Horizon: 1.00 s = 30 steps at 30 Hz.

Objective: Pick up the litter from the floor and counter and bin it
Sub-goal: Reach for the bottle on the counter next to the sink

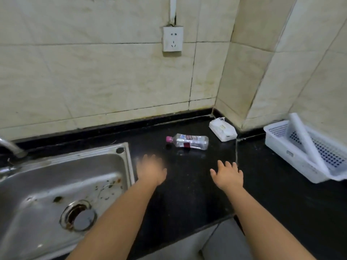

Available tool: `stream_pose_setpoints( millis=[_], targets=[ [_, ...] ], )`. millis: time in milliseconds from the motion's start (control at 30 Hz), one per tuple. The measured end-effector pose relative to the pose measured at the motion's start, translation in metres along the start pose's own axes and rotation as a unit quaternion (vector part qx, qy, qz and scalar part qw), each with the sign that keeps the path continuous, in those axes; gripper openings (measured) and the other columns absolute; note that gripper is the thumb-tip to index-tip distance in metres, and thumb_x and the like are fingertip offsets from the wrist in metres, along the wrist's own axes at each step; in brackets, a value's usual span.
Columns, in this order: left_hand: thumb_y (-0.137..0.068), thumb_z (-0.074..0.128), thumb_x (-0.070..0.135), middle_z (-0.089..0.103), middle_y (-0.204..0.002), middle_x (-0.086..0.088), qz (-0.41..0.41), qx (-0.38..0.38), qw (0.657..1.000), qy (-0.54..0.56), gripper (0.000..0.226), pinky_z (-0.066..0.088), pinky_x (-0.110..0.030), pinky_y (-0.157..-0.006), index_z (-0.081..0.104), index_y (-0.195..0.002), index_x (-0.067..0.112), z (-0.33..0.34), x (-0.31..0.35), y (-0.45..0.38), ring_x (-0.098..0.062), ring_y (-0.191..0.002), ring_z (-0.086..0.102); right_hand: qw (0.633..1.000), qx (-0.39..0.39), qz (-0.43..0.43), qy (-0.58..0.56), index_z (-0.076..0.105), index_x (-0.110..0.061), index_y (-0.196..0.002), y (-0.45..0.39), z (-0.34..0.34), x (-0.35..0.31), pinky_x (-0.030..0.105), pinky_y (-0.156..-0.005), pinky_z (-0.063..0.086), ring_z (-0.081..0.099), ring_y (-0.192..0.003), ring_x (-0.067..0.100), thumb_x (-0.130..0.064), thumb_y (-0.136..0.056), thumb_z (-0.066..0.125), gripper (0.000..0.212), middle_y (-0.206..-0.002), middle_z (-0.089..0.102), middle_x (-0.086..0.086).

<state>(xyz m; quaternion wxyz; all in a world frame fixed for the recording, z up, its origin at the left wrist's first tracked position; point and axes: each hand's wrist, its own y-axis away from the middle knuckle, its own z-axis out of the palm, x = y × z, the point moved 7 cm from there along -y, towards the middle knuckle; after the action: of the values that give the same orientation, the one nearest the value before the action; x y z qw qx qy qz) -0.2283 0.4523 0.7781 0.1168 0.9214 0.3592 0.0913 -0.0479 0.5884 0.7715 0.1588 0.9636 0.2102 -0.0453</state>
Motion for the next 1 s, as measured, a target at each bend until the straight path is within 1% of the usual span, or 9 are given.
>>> stream_pose_setpoints(
  millis=[300, 400, 500, 567, 633, 733, 833, 933, 1000],
  targets=[
    [-0.1, 0.033, 0.041, 0.012, -0.162, -0.001, -0.022, 0.06, 0.998, 0.029, 0.055, 0.011, -0.044, -0.122, 0.02, -0.151, 0.023, -0.012, -0.004, -0.12, -0.025, -0.15, 0.003, 0.998, 0.024, -0.051, 0.039, 0.023, -0.015, -0.146, -0.141, -0.01, -0.054, 0.047, -0.119, 0.02, 0.015, -0.146, 0.029, -0.039, -0.096, 0.042, 0.059, -0.154, 0.027, 0.011],
    [-0.101, 0.031, 0.041, 0.009, -0.163, 0.0, -0.034, 0.054, 0.998, 0.027, 0.056, 0.009, -0.043, -0.123, 0.018, -0.152, 0.024, 0.001, -0.004, -0.138, -0.023, -0.151, 0.001, 0.994, 0.021, -0.085, 0.066, 0.018, -0.016, -0.148, -0.175, -0.001, -0.061, 0.046, -0.12, 0.016, 0.011, -0.148, 0.028, -0.042, -0.094, 0.046, 0.066, -0.158, 0.017, 0.009],
    [-0.102, 0.028, 0.041, 0.005, -0.163, 0.001, -0.055, 0.028, 0.998, 0.023, 0.055, 0.007, -0.042, -0.123, 0.015, -0.152, 0.024, 0.013, -0.008, -0.148, -0.022, -0.151, -0.002, 0.983, -0.001, -0.155, 0.097, 0.011, -0.019, -0.15, -0.205, 0.007, -0.077, 0.047, -0.121, 0.009, 0.006, -0.149, 0.026, -0.046, -0.092, 0.047, 0.073, -0.16, 0.009, 0.008],
    [-0.102, 0.028, 0.041, 0.006, -0.163, 0.001, -0.073, 0.017, 0.997, 0.022, 0.055, 0.007, -0.041, -0.123, 0.016, -0.152, 0.024, 0.018, -0.009, -0.151, -0.022, -0.151, -0.002, 0.973, -0.018, -0.197, 0.116, 0.011, -0.02, -0.15, -0.218, 0.013, -0.086, 0.05, -0.121, 0.006, 0.008, -0.148, 0.025, -0.047, -0.091, 0.048, 0.075, -0.16, 0.012, 0.007],
    [-0.102, 0.029, 0.041, 0.007, -0.163, 0.002, -0.087, 0.015, 0.996, 0.022, 0.054, 0.008, -0.041, -0.123, 0.018, -0.152, 0.024, 0.019, -0.009, -0.154, -0.022, -0.151, 0.0, 0.968, -0.034, -0.22, 0.115, 0.016, -0.019, -0.149, -0.227, 0.017, -0.092, 0.052, -0.12, 0.005, 0.018, -0.146, 0.026, -0.043, -0.091, 0.05, 0.072, -0.157, 0.022, 0.008],
    [-0.101, 0.029, 0.041, 0.008, -0.163, 0.002, -0.094, 0.014, 0.995, 0.017, 0.054, 0.008, -0.041, -0.123, 0.018, -0.152, 0.025, 0.017, -0.006, -0.155, -0.022, -0.151, 0.0, 0.962, -0.023, -0.25, 0.112, 0.026, -0.017, -0.145, -0.231, 0.016, -0.097, 0.049, -0.12, 0.01, 0.034, -0.137, 0.026, -0.037, -0.09, 0.053, 0.065, -0.146, 0.038, 0.01],
    [-0.101, 0.029, 0.041, 0.008, -0.163, 0.002, -0.079, 0.018, 0.997, 0.011, 0.054, 0.009, -0.04, -0.123, 0.018, -0.152, 0.025, 0.011, -0.002, -0.154, -0.021, -0.151, 0.0, 0.956, 0.009, -0.276, 0.098, 0.031, -0.017, -0.141, -0.219, 0.01, -0.098, 0.042, -0.118, 0.02, 0.04, -0.13, 0.025, -0.035, -0.089, 0.055, 0.06, -0.139, 0.043, 0.009],
    [-0.101, 0.029, 0.042, 0.006, -0.163, 0.003, -0.042, 0.031, 0.999, 0.005, 0.055, 0.009, -0.039, -0.123, 0.017, -0.152, 0.025, 0.004, 0.009, -0.152, -0.02, -0.151, -0.001, 0.96, 0.024, -0.273, 0.06, 0.035, -0.017, -0.141, -0.193, 0.002, -0.085, 0.039, -0.11, 0.029, 0.043, -0.126, 0.026, -0.035, -0.087, 0.057, 0.061, -0.136, 0.045, 0.007],
    [-0.101, 0.028, 0.043, 0.006, -0.163, 0.002, 0.007, 0.038, 0.999, -0.011, 0.055, 0.009, -0.038, -0.123, 0.016, -0.152, 0.026, -0.001, 0.019, -0.143, -0.02, -0.151, -0.001, 0.966, 0.07, -0.244, 0.04, 0.048, -0.011, -0.133, -0.169, -0.001, -0.066, 0.044, -0.1, 0.04, 0.054, -0.115, 0.031, -0.033, -0.078, 0.069, 0.063, -0.123, 0.056, 0.01]
  ],
)
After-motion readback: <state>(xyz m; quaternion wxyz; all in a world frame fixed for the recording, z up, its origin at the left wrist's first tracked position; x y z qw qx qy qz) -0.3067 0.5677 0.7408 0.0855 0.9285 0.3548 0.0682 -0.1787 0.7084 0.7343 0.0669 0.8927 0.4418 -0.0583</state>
